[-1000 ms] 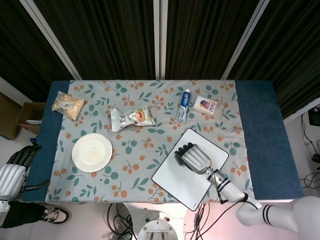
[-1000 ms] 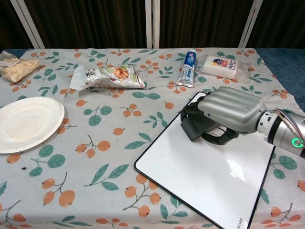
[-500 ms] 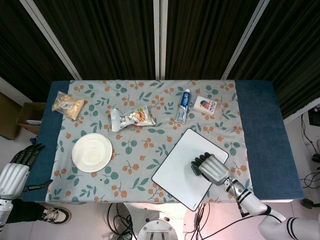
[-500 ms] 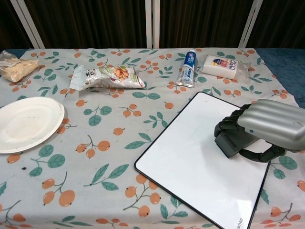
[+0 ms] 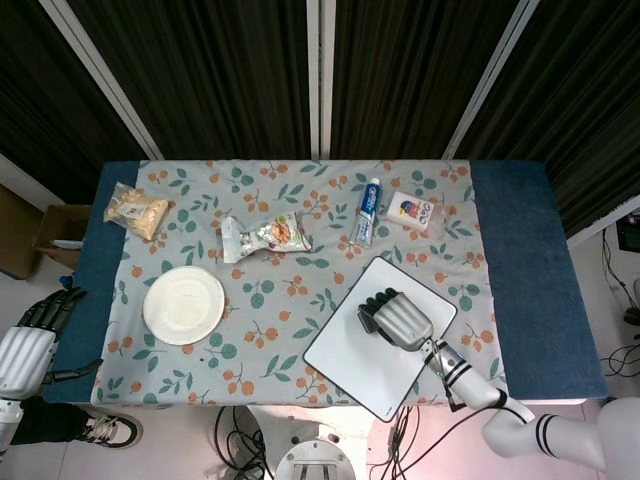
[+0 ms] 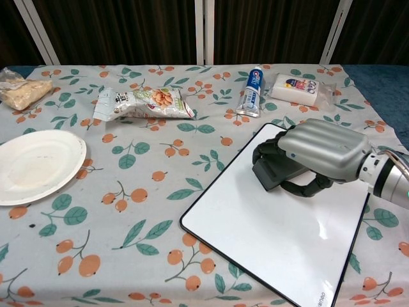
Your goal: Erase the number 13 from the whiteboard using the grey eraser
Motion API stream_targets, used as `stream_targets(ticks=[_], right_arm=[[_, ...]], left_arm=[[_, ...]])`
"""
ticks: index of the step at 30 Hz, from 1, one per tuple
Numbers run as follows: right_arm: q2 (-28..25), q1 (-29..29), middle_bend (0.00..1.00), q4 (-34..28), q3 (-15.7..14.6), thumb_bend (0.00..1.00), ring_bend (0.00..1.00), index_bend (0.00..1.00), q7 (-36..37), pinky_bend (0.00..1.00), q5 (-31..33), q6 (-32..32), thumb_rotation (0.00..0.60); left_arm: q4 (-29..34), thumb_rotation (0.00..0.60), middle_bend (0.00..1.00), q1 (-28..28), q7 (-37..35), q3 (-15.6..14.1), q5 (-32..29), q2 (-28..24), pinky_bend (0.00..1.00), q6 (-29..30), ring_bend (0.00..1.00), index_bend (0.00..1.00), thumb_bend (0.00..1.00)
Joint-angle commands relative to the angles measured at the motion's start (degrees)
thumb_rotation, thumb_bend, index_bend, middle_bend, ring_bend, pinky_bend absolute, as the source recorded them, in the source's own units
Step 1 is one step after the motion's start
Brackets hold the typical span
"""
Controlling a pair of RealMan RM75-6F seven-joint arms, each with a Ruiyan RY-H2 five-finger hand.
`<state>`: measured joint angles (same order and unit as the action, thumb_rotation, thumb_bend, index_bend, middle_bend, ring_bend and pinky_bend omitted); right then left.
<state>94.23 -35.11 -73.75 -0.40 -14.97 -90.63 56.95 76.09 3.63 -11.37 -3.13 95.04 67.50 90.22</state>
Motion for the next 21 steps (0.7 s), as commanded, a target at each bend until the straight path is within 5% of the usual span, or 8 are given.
stream_targets(ticks=[1, 11, 21], right_arm=[[2.8, -1.2, 0.68, 2.7, 1.8, 0.46, 0.54, 0.88, -0.3, 0.61, 1.3, -0.8, 0.600], [8.2, -5.2, 0.68, 5.9, 5.0, 0.46, 0.54, 0.88, -2.2, 0.61, 3.7, -4.2, 0.600], [5.6, -4.0, 0.68, 1.2, 0.5, 0.46, 0.54, 0.88, -2.4, 0.61, 1.3, -3.1, 0.600]], left_arm=[[-0.1, 0.435, 0.09, 0.0, -0.1, 0.0, -0.1, 0.0, 0.19, 0.0, 0.08, 0.09, 0.06], [-0.2, 0.437, 0.09, 0.0, -0.4, 0.1, -0.3, 0.0, 0.19, -0.3, 0.08, 0.09, 0.06], [-0.1, 0.438, 0.09, 0.0, -0.2, 0.1, -0.3, 0.1, 0.19, -0.4, 0.08, 0.09, 0.06]])
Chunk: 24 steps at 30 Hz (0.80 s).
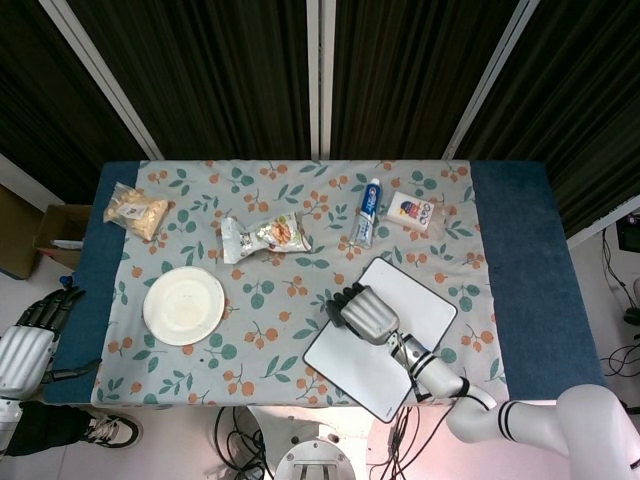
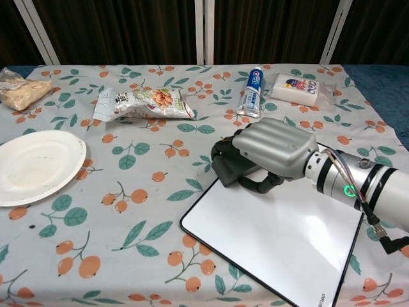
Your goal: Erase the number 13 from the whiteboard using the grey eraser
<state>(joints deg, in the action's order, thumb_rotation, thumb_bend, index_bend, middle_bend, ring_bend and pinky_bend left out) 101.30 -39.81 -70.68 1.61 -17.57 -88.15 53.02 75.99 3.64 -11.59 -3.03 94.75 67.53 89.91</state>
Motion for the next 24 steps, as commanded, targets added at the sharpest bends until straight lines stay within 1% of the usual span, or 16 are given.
stream_targets(ticks=[1, 9, 15, 17, 20, 23, 24], right_arm=[[-2.1, 1.0, 0.68, -2.7, -2.2, 0.46, 0.54, 0.88, 0.3, 0.61, -1.7, 1.3, 0.600], [-8.9, 3.9, 0.69, -9.8, -7.5, 0.46, 0.54, 0.88, 0.2, 0.61, -5.3, 4.7, 0.600], [-14.9, 6.3, 0.69, -13.3, -10.9, 0.46, 0.54, 0.88, 0.3, 0.61, -7.3, 7.1, 0.600], [-16.8, 7.1, 0.69, -13.8, -11.7, 0.46, 0.54, 0.88, 0.6, 0.61, -7.9, 8.2, 0.600], [-18.8, 7.9, 0.69, -13.6, -11.7, 0.46, 0.54, 0.88, 1.2, 0.61, -8.1, 9.8, 0.600], [-20.3, 8.5, 0.69, -12.4, -9.9, 0.46, 0.54, 0.88, 2.9, 0.61, -6.7, 11.3, 0.600], [-20.7, 8.6, 0.69, -11.8, -8.6, 0.46, 0.54, 0.88, 3.9, 0.61, -5.7, 11.9, 0.600]], left_arm=[[-0.1, 0.439, 0.09, 0.0, 0.0, 0.0, 0.0, 0.1, 0.19, -0.1, 0.08, 0.09, 0.06], [0.3, 0.438, 0.09, -0.1, 0.4, -0.2, 0.4, 0.1, 0.19, 0.2, 0.08, 0.09, 0.06], [0.6, 0.435, 0.09, -0.1, 0.8, -0.3, 0.6, 0.1, 0.19, 0.2, 0.08, 0.09, 0.06], [0.6, 0.437, 0.09, -0.1, 0.9, -0.3, 0.6, 0.1, 0.19, 0.1, 0.08, 0.09, 0.06], [0.7, 0.438, 0.09, -0.1, 1.0, -0.3, 0.5, 0.1, 0.19, 0.1, 0.08, 0.09, 0.06], [0.8, 0.438, 0.09, 0.0, 1.2, -0.3, 0.6, 0.0, 0.19, 0.0, 0.08, 0.09, 0.06], [0.9, 0.438, 0.09, 0.1, 1.3, -0.3, 0.7, 0.0, 0.19, 0.0, 0.08, 0.09, 0.06]])
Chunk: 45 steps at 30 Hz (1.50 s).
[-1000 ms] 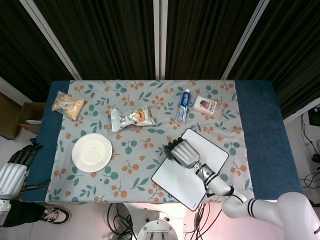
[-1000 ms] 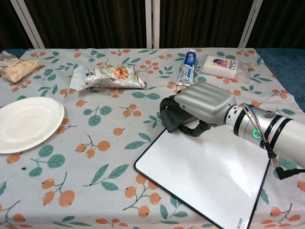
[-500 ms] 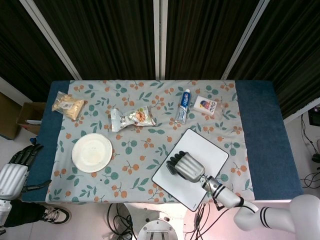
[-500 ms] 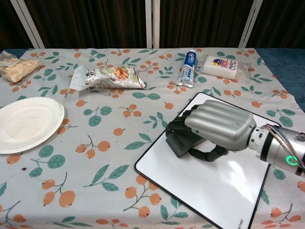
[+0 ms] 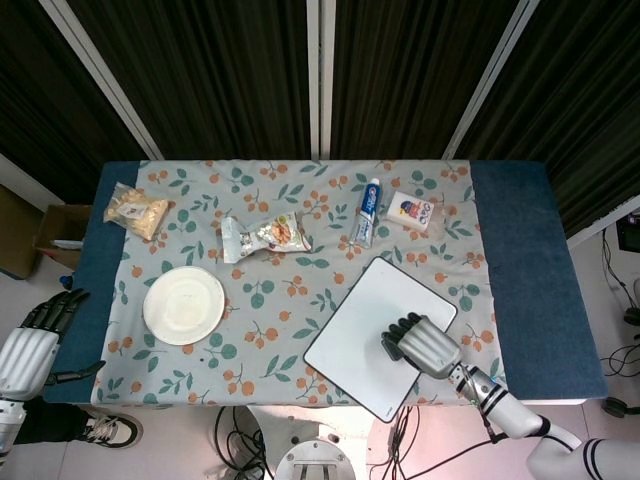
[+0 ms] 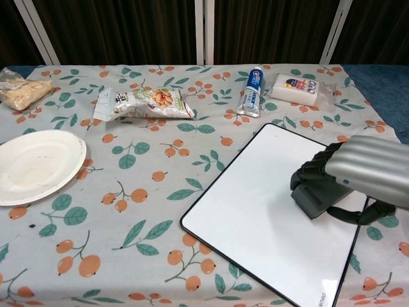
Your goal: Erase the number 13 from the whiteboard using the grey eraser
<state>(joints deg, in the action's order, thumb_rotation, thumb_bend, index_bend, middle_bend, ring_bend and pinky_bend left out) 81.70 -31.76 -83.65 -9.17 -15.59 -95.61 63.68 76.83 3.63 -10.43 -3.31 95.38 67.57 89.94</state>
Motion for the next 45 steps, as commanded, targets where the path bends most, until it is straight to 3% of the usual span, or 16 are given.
stream_targets(ticks=[1, 7, 12, 17, 24, 27, 30, 32, 34, 35, 38, 45], right_arm=[[-1.3, 0.5, 0.69, 1.8, 3.4, 0.46, 0.54, 0.88, 2.8, 0.61, 2.7, 1.6, 0.600], [-0.2, 0.3, 0.69, 8.8, 11.4, 0.46, 0.54, 0.88, 7.1, 0.61, 10.9, 2.1, 0.600], [2.4, -0.4, 0.69, 15.6, 15.4, 0.46, 0.54, 0.88, 9.2, 0.61, 19.1, -3.2, 0.600], [6.1, -1.2, 0.69, 23.1, 15.8, 0.46, 0.54, 0.88, 10.2, 0.60, 22.0, -7.8, 0.600], [9.3, -1.7, 0.67, 28.0, 14.3, 0.46, 0.54, 0.83, 12.1, 0.59, 19.9, -9.6, 0.600], [9.7, -1.7, 0.62, 28.5, 13.9, 0.45, 0.52, 0.74, 13.5, 0.57, 18.7, -9.4, 0.600], [9.2, -1.8, 0.48, 28.1, 13.3, 0.41, 0.36, 0.55, 14.7, 0.46, 18.0, -10.2, 0.600], [8.4, -2.0, 0.27, 27.3, 12.7, 0.36, 0.15, 0.27, 15.3, 0.25, 17.5, -11.5, 0.600], [7.3, -2.3, 0.10, 26.1, 12.3, 0.31, 0.02, 0.06, 15.3, 0.08, 17.6, -13.4, 0.600], [6.9, -2.4, 0.05, 25.4, 12.3, 0.29, 0.00, 0.02, 15.2, 0.04, 17.9, -14.0, 0.600], [6.2, -2.2, 0.00, 24.0, 12.6, 0.26, 0.00, 0.00, 14.9, 0.00, 18.0, -13.3, 0.600], [2.8, 1.8, 0.00, 19.2, 12.4, 0.26, 0.00, 0.00, 19.6, 0.00, 12.8, -1.2, 0.600]], left_arm=[[0.2, 0.436, 0.09, 0.1, 0.2, 0.0, 0.1, -0.1, 0.19, 0.0, 0.08, 0.09, 0.06], [0.8, 0.437, 0.09, 0.3, 0.7, 0.0, 0.4, -0.2, 0.19, -0.1, 0.08, 0.09, 0.06], [1.0, 0.438, 0.09, 0.5, 1.0, 0.0, 0.3, -0.2, 0.19, -0.6, 0.08, 0.09, 0.06], [1.3, 0.440, 0.09, 0.8, 1.4, 0.1, 0.2, -0.2, 0.19, -1.0, 0.08, 0.09, 0.06], [1.7, 0.438, 0.09, 0.9, 1.9, 0.1, 0.0, -0.3, 0.19, -1.3, 0.08, 0.09, 0.06], [1.7, 0.436, 0.09, 0.8, 1.9, 0.1, -0.1, -0.3, 0.19, -1.3, 0.08, 0.09, 0.06], [1.7, 0.438, 0.09, 0.8, 1.9, 0.1, -0.1, -0.3, 0.19, -1.2, 0.08, 0.09, 0.06], [1.6, 0.441, 0.09, 0.7, 1.8, 0.1, -0.1, -0.3, 0.19, -1.2, 0.08, 0.09, 0.06], [1.5, 0.440, 0.09, 0.7, 1.7, 0.0, -0.1, -0.3, 0.19, -1.1, 0.08, 0.09, 0.06], [1.5, 0.438, 0.09, 0.7, 1.7, 0.0, -0.1, -0.2, 0.19, -1.1, 0.08, 0.09, 0.06], [1.4, 0.437, 0.09, 0.7, 1.6, 0.0, 0.0, -0.1, 0.19, -1.1, 0.08, 0.09, 0.06], [1.4, 0.438, 0.09, 0.6, 1.5, 0.1, 0.1, -0.2, 0.19, -0.7, 0.08, 0.09, 0.06]])
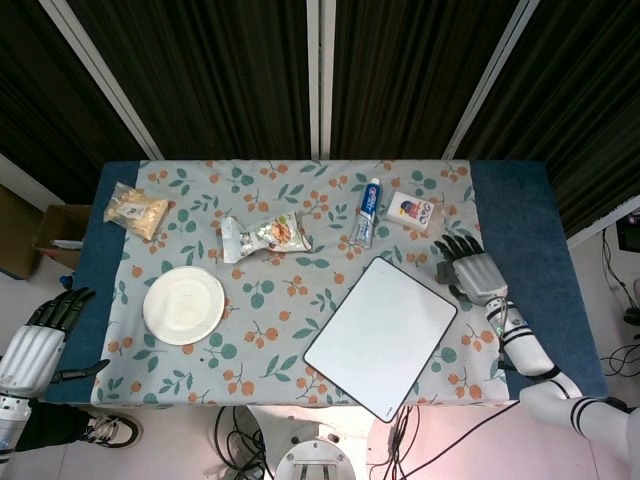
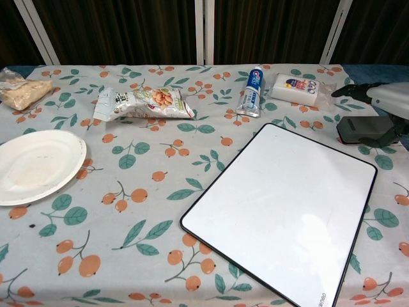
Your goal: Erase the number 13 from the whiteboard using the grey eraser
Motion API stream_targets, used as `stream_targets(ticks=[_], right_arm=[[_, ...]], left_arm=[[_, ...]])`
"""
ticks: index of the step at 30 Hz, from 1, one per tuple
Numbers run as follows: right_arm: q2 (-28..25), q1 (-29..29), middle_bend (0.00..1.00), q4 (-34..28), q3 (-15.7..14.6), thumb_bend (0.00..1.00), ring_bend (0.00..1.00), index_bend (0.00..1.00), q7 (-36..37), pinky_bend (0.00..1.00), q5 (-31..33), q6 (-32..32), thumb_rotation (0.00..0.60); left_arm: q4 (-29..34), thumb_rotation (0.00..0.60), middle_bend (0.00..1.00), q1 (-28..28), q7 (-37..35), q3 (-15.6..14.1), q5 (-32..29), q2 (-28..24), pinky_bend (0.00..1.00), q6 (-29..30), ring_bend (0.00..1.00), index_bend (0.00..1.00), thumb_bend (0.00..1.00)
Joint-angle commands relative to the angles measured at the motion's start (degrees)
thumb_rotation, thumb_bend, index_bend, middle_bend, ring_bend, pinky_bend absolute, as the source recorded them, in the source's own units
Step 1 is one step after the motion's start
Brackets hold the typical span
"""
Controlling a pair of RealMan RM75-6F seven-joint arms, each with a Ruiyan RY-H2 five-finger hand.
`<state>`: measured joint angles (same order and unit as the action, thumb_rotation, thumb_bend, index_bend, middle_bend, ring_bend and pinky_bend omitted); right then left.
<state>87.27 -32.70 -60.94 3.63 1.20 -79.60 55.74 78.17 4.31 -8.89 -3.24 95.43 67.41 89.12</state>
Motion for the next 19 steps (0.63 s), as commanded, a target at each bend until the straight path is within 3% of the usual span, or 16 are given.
stream_targets(ticks=[1, 7, 12, 19], right_arm=[[-3.8, 3.8, 0.00, -4.7, -0.8, 0.26, 0.00, 0.00, 3.1, 0.00, -4.0, 8.7, 0.600], [-10.6, 13.7, 0.00, -10.1, -4.7, 0.23, 0.00, 0.00, 0.0, 0.00, -7.2, 22.7, 0.600], [-10.9, 23.4, 0.00, -9.3, -5.5, 0.18, 0.00, 0.00, -1.7, 0.00, -3.6, 32.0, 0.600], [-14.4, 27.9, 0.00, -11.7, -4.3, 0.18, 0.00, 0.00, 1.0, 0.00, -1.2, 34.5, 0.600]], left_arm=[[0.1, 0.436, 0.09, -0.1, 0.0, 0.1, 0.0, 0.0, 0.19, 0.3, 0.08, 0.09, 0.06], [0.2, 0.438, 0.09, -0.4, -0.3, 0.2, 0.0, -0.1, 0.19, 0.9, 0.08, 0.09, 0.06], [0.3, 0.436, 0.09, -0.6, -0.1, 0.2, 0.1, -0.1, 0.19, 1.5, 0.08, 0.09, 0.06], [0.8, 0.435, 0.09, -0.5, 0.5, 0.4, 0.4, -0.8, 0.19, 1.7, 0.08, 0.09, 0.06]])
